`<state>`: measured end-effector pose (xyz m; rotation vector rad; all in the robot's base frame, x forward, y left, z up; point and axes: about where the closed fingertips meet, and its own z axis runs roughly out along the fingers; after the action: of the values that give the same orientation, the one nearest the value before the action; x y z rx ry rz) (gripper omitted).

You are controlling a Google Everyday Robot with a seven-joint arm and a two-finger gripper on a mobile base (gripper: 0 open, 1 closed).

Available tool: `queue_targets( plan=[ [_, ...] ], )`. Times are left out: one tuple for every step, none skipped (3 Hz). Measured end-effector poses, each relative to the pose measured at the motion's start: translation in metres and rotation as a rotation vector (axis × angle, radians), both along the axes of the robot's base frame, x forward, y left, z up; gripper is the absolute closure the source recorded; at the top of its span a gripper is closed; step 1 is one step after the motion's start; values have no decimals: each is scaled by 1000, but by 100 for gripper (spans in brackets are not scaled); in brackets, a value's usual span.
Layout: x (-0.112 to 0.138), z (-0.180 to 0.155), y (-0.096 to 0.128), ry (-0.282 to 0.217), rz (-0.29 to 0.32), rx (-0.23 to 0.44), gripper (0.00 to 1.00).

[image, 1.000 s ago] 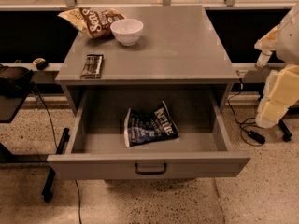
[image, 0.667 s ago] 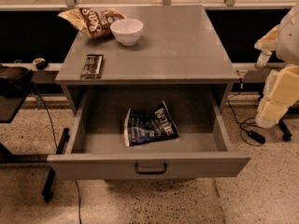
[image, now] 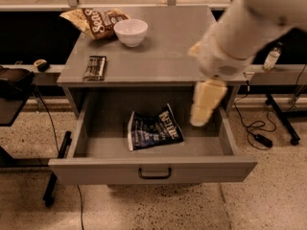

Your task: Pick blue chip bag from top drawer and place on counter

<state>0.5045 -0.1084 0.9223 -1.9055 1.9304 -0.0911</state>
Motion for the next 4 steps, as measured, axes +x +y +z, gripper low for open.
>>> queue_targets(
  plan=[
    [11, -44, 65, -65, 219, -25, 0],
    [12, -46, 74, -89, 288, -32, 0],
    [15, -59, 85, -60, 318, -8, 0],
    [17, -92, 92, -42, 329, 44, 0]
  ],
)
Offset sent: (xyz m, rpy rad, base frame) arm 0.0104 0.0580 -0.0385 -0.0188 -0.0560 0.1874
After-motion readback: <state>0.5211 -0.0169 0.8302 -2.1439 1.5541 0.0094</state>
